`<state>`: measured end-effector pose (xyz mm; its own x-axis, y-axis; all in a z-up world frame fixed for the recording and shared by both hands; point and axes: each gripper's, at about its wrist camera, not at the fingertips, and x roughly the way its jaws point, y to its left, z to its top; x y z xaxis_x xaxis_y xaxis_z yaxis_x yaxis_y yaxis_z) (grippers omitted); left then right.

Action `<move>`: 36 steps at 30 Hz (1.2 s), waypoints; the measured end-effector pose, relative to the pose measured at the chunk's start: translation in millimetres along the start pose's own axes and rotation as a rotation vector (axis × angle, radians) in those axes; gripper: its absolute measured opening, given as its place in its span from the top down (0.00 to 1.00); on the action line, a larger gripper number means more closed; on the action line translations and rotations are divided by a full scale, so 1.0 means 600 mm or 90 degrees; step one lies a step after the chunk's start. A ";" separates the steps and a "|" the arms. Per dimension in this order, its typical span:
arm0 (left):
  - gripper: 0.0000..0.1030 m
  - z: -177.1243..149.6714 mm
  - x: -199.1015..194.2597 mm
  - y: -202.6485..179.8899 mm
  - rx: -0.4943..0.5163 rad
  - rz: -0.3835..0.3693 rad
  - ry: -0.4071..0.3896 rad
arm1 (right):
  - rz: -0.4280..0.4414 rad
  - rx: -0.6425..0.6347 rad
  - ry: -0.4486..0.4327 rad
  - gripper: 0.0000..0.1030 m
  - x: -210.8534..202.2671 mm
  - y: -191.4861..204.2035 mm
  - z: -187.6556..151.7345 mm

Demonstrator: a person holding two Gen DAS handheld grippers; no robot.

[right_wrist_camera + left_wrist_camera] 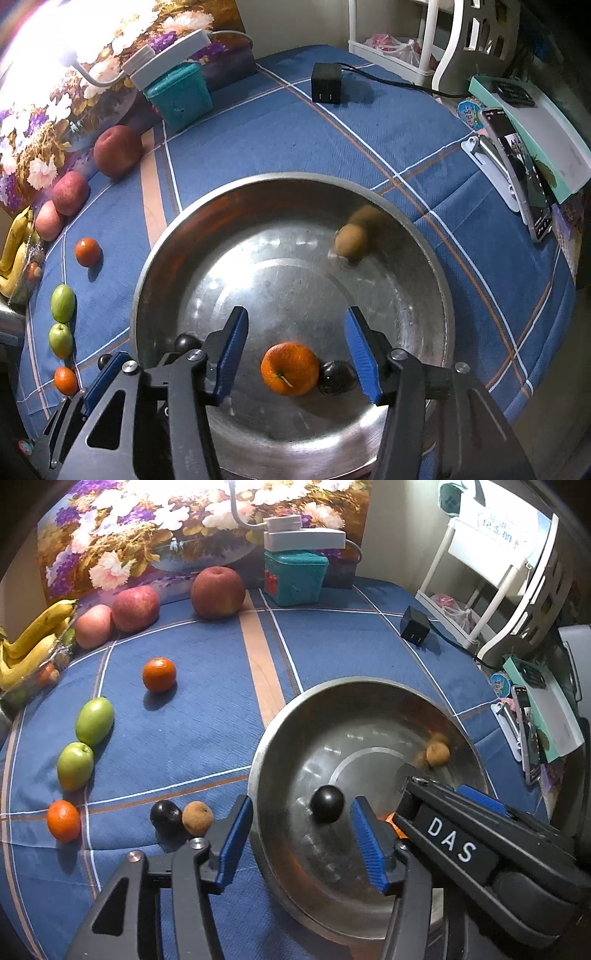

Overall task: Organize fruits
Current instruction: 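Open the left tool releasing the plum while the right tool releases the kiwi into the bowl, then withdraw both open tools from the bowl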

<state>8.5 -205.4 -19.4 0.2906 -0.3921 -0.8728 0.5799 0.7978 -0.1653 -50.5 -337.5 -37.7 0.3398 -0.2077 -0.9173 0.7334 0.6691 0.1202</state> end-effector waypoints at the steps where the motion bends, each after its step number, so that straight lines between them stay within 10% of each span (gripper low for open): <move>1: 0.39 0.000 -0.002 0.002 -0.003 0.001 0.000 | 0.000 0.000 -0.003 0.40 -0.002 -0.001 0.000; 23: 0.01 -0.002 -0.032 0.116 -0.135 0.097 -0.003 | 0.001 0.000 -0.042 0.14 -0.022 -0.002 -0.003; 36: 0.00 -0.012 -0.052 0.220 -0.234 0.162 -0.009 | 0.012 -0.039 -0.029 0.05 -0.014 0.028 -0.017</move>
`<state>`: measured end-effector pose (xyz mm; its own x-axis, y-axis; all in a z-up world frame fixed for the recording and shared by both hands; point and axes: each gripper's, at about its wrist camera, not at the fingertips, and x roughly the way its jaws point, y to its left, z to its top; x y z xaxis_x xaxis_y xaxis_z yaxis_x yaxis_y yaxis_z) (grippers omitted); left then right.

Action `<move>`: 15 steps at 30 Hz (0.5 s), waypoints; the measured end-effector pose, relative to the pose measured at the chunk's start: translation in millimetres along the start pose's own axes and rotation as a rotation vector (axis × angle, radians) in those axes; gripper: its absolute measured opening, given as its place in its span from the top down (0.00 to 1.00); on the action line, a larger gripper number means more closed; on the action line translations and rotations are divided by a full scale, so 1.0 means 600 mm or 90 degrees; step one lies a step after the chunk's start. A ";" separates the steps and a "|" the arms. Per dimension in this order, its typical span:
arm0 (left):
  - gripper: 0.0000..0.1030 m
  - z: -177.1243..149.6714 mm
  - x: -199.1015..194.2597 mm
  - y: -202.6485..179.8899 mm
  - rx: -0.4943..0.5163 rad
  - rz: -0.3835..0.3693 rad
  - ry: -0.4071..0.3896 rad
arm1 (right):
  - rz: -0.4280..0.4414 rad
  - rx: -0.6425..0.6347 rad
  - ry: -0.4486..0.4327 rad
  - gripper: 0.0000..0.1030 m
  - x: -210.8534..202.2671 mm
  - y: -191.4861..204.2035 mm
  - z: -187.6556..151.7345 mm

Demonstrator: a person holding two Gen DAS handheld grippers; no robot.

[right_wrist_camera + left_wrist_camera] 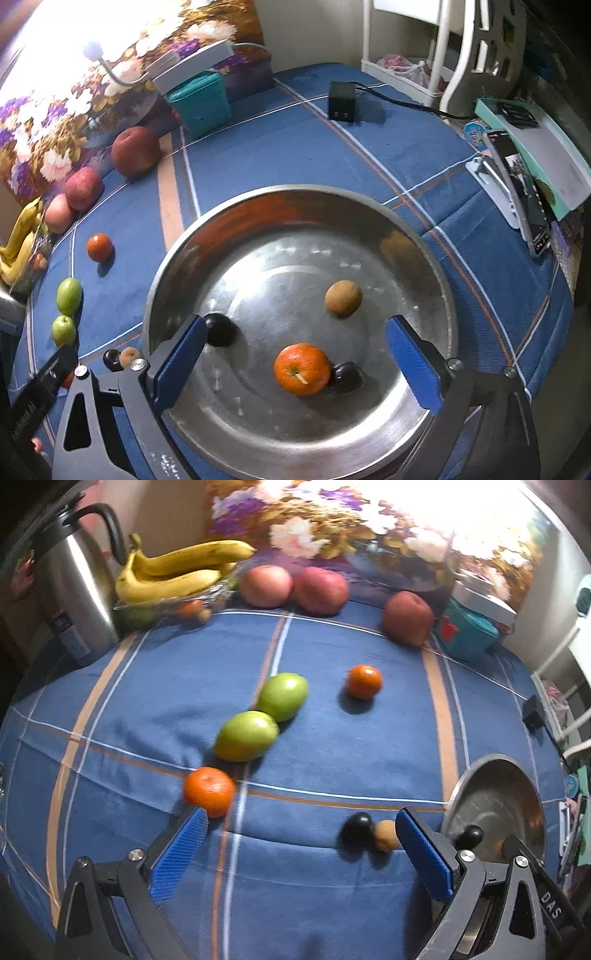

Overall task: Organize fruits
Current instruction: 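Move both open tools back toward the remaining fruits on the cloth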

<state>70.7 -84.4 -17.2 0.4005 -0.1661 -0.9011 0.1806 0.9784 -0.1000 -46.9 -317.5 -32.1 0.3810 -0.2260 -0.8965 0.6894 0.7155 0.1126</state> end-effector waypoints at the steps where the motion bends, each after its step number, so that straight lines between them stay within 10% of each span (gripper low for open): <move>1: 0.00 0.001 0.000 0.004 -0.001 0.006 0.000 | 0.003 -0.005 0.002 0.05 0.001 0.005 -0.002; 15: 0.00 0.015 -0.019 0.056 -0.007 0.058 -0.032 | 0.069 -0.053 0.025 0.05 0.006 0.061 -0.024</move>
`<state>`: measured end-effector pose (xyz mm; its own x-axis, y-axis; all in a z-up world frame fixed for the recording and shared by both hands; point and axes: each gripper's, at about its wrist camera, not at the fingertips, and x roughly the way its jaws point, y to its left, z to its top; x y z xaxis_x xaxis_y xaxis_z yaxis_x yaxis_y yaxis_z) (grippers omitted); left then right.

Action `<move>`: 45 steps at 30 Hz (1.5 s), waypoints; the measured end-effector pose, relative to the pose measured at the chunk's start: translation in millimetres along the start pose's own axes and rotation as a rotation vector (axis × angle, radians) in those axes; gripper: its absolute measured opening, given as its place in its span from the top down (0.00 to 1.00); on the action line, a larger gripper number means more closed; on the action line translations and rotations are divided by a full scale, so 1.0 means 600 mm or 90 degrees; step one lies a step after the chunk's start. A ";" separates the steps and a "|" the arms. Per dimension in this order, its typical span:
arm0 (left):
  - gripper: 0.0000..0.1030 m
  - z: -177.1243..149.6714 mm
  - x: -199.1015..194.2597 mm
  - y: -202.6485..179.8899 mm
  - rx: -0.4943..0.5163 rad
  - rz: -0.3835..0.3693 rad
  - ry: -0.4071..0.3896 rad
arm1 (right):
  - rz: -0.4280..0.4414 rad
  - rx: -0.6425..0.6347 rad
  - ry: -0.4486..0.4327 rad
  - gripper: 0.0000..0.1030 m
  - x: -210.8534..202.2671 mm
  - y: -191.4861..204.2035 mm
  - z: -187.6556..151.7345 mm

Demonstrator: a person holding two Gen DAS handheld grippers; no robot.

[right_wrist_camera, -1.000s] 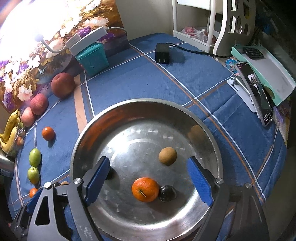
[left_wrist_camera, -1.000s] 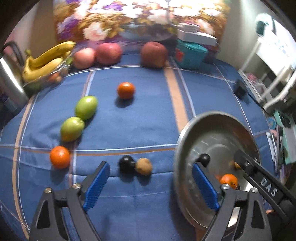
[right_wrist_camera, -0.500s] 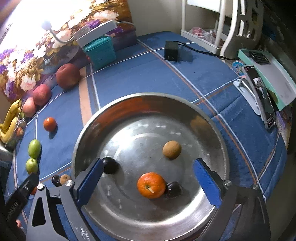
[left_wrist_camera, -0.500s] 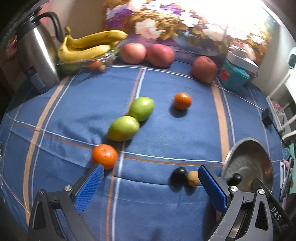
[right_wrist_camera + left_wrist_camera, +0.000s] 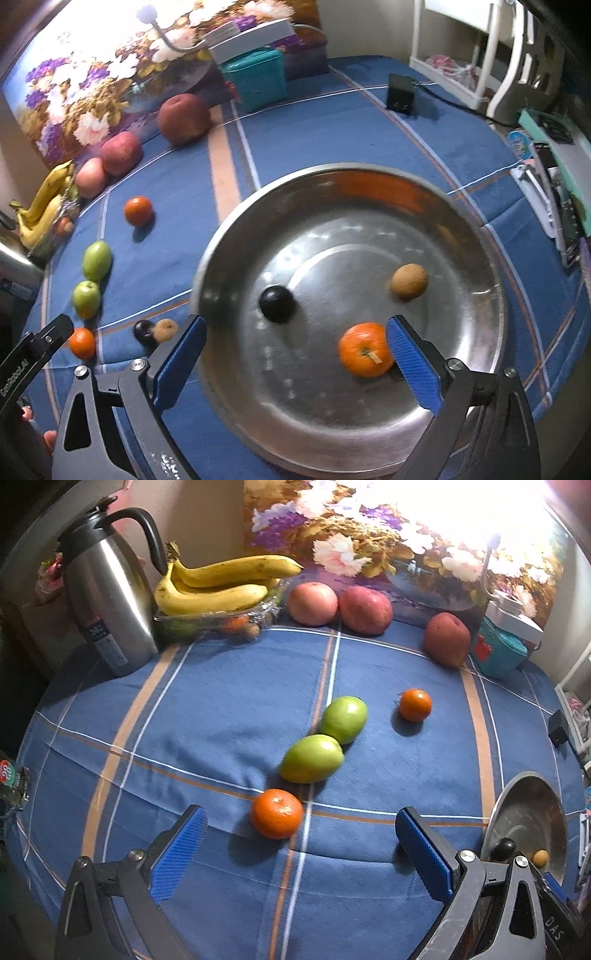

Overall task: Organize fruits
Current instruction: 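Move both open tools back toward the remaining fruits on the cloth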

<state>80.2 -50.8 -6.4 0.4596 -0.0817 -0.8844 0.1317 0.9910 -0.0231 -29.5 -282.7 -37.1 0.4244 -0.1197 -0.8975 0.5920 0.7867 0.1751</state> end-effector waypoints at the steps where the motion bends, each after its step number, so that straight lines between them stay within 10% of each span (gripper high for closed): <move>1: 0.00 0.001 0.000 0.004 -0.001 0.001 -0.001 | 0.006 -0.003 -0.002 0.05 0.000 0.004 -0.001; 45: 0.00 0.029 0.038 0.116 -0.062 -0.042 -0.016 | 0.109 -0.186 -0.062 0.05 0.005 0.165 -0.006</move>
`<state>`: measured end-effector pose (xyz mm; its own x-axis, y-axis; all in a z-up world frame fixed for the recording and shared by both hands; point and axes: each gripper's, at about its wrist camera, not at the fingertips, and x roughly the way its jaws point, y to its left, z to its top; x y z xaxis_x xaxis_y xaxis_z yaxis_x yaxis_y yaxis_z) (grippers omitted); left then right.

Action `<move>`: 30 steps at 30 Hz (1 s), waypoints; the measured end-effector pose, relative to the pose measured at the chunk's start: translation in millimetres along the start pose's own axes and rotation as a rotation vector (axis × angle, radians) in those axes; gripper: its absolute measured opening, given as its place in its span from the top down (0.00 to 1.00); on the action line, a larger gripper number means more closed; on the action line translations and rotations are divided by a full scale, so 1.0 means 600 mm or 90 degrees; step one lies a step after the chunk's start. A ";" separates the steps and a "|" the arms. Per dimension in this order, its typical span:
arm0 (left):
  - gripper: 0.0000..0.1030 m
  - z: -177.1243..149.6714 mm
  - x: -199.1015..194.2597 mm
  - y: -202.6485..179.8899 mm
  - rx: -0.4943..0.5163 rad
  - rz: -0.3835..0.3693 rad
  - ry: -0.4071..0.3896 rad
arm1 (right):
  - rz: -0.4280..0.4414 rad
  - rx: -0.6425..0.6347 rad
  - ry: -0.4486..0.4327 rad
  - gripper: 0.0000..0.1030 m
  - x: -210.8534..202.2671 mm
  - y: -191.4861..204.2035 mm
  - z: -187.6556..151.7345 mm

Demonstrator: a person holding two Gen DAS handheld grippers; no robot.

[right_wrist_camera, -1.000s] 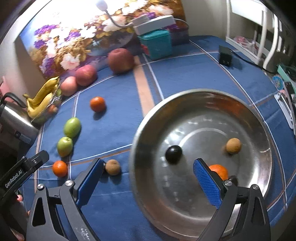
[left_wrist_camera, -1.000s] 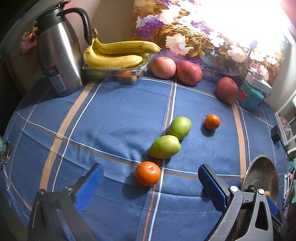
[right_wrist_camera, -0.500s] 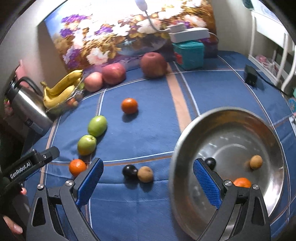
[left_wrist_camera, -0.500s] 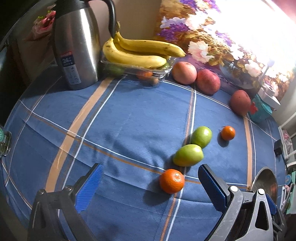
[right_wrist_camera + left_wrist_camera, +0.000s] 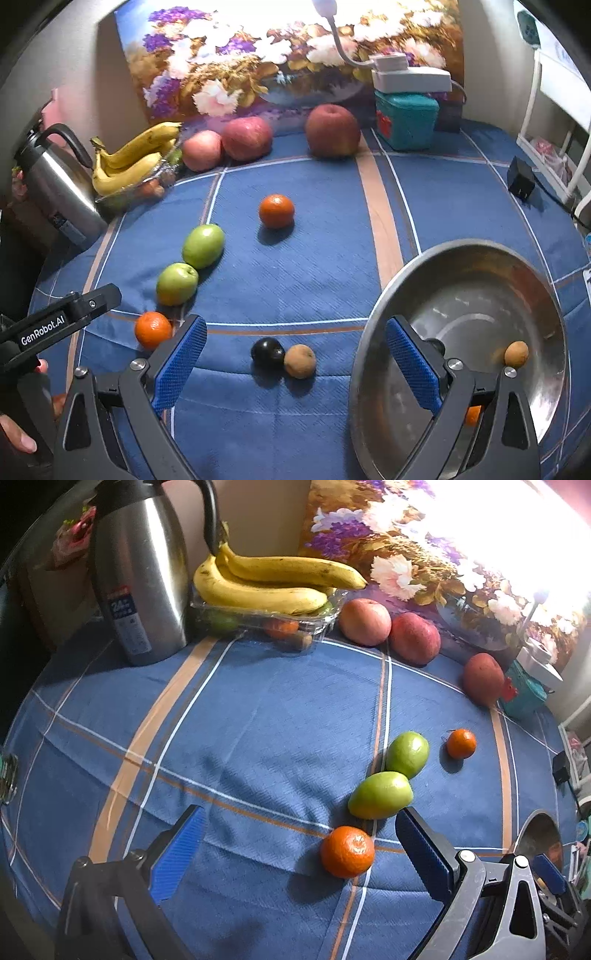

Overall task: Organize fruits
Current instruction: 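Move both open tools back toward the remaining fruits on the cloth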

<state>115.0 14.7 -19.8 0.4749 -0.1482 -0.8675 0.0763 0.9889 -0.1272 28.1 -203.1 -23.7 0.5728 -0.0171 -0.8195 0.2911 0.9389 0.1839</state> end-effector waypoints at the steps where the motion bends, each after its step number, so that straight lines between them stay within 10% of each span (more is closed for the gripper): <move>1: 0.00 0.000 0.002 -0.001 0.004 -0.003 0.001 | -0.001 0.003 0.000 0.05 0.001 -0.001 0.001; 11: 0.01 -0.003 0.010 -0.023 0.028 -0.033 0.011 | -0.015 -0.012 -0.019 0.09 -0.001 0.005 0.008; 30: 0.12 -0.020 0.038 -0.050 0.054 -0.040 0.059 | -0.022 -0.038 0.055 0.50 0.043 0.003 -0.007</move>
<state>113.0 -18.5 -41.5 0.3848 -0.2042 -0.9001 0.1784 0.9733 -0.1445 40.1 -200.3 -47.1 0.4949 -0.0225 -0.8687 0.2623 0.9569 0.1247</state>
